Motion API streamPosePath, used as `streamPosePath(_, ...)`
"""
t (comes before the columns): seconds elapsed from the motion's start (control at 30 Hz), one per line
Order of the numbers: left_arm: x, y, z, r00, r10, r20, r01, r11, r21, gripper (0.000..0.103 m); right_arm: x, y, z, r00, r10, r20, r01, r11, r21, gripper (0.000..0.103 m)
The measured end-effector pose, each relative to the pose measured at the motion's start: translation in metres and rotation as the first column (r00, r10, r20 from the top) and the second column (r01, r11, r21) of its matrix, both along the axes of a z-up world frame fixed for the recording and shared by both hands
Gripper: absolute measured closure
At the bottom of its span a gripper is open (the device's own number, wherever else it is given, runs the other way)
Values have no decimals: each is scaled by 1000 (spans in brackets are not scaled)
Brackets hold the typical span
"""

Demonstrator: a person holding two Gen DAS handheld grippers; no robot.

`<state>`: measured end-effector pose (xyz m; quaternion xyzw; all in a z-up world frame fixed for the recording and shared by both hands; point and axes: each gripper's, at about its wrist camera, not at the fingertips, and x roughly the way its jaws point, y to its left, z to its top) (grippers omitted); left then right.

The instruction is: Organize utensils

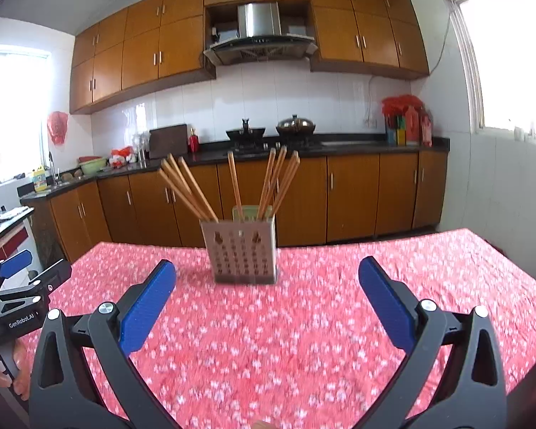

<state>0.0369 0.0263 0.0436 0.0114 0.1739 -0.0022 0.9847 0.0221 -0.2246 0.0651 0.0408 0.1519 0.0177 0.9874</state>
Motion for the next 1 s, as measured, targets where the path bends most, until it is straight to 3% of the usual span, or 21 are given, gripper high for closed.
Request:
streamPosePath(0.47, -11, -16, -33, 999, -20, -41, 21, 999, 33, 4, -16, -3, -57, 994, -20, -111, 19, 1000, -11, 2)
streamPosePath(1.0, -11, -19, -47, 998, -11, -66, 14, 999, 39, 4, -20, 3, -59, 993, -27, -112, 21, 998, -58, 2)
